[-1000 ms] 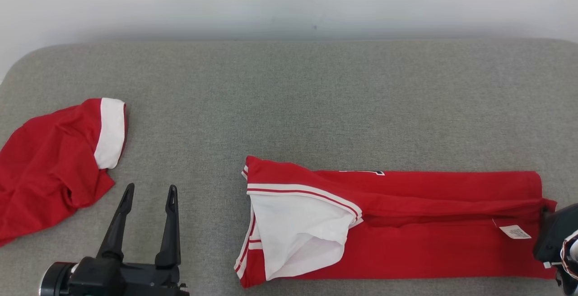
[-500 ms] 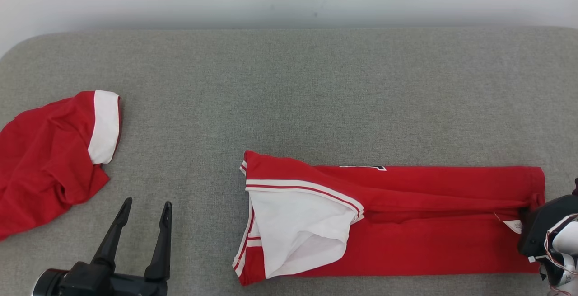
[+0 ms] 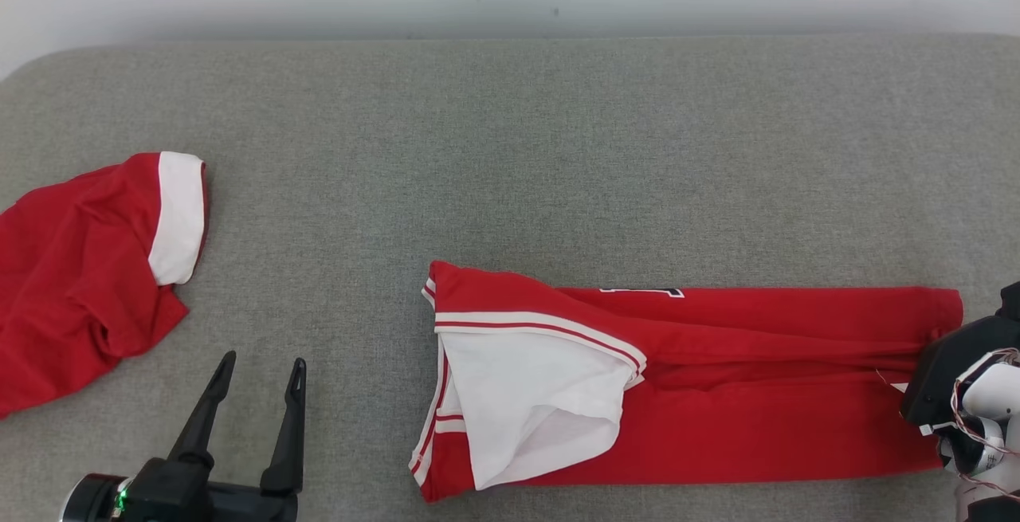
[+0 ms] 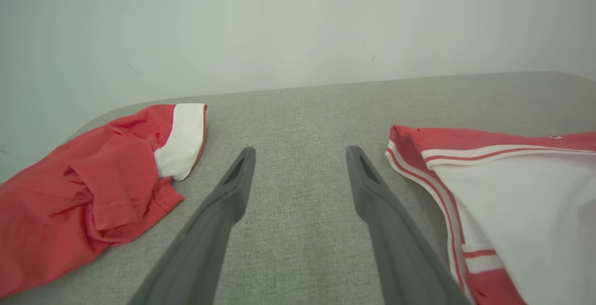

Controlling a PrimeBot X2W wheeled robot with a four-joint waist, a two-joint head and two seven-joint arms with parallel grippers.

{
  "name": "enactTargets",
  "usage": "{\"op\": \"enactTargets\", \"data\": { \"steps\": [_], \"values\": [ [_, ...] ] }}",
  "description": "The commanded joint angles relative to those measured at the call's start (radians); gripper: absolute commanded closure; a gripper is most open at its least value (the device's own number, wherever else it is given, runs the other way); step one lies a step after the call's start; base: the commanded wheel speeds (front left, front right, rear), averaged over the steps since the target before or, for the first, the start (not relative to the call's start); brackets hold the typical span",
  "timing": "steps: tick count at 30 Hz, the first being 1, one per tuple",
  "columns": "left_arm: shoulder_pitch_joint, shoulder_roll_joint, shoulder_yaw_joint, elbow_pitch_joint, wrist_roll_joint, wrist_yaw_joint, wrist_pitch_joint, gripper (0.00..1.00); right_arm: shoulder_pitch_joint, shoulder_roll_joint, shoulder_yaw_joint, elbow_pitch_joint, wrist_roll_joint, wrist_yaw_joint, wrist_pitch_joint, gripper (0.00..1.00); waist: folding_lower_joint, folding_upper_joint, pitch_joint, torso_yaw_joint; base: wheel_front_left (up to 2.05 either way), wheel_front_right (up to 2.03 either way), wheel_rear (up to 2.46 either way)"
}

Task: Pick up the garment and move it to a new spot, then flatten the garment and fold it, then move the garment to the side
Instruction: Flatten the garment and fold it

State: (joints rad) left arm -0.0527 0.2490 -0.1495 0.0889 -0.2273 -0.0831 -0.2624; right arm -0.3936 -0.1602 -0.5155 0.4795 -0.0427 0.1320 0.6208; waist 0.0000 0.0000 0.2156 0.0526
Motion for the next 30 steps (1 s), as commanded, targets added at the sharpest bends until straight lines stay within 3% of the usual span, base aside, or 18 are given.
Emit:
{"op": "enactTargets", "data": {
  "steps": [1,10,21,25,30],
  "values": [
    [-0.015,-0.004,0.004,0.002,0.005,0.005,-0.003,0.0,0.022,0.015,0.003,0.033,0.008,-0.003,0.012,1.0,0.0,0.0,0.0,-0.001,0.0,0.0,0.0],
    [-0.019,-0.03,0.036,0.045,-0.063,0.019,0.005,0.0,-0.018,-0.017,-0.08,-0.063,-0.039,-0.003,-0.077,1.0,0.0,0.0,-0.037,-0.017,0.0,0.0,0.0],
    [0.013,-0.053,0.057,0.079,-0.109,0.047,0.008,0.0,-0.027,-0.046,-0.222,-0.19,-0.244,-0.003,-0.178,1.0,0.0,0.0,-0.111,-0.024,0.0,0.0,0.0],
    [0.025,-0.059,0.06,0.094,-0.115,0.047,0.005,0.0,-0.027,-0.026,-0.192,-0.215,-0.283,-0.003,-0.196,1.0,0.0,0.0,-0.136,-0.025,0.0,0.0,0.0],
    [0.035,-0.07,0.055,0.106,-0.12,0.049,0.001,0.0,-0.003,0.024,-0.079,-0.246,-0.234,-0.003,-0.162,1.0,0.0,0.0,-0.157,-0.024,0.0,0.0,0.0]
  ]
}}
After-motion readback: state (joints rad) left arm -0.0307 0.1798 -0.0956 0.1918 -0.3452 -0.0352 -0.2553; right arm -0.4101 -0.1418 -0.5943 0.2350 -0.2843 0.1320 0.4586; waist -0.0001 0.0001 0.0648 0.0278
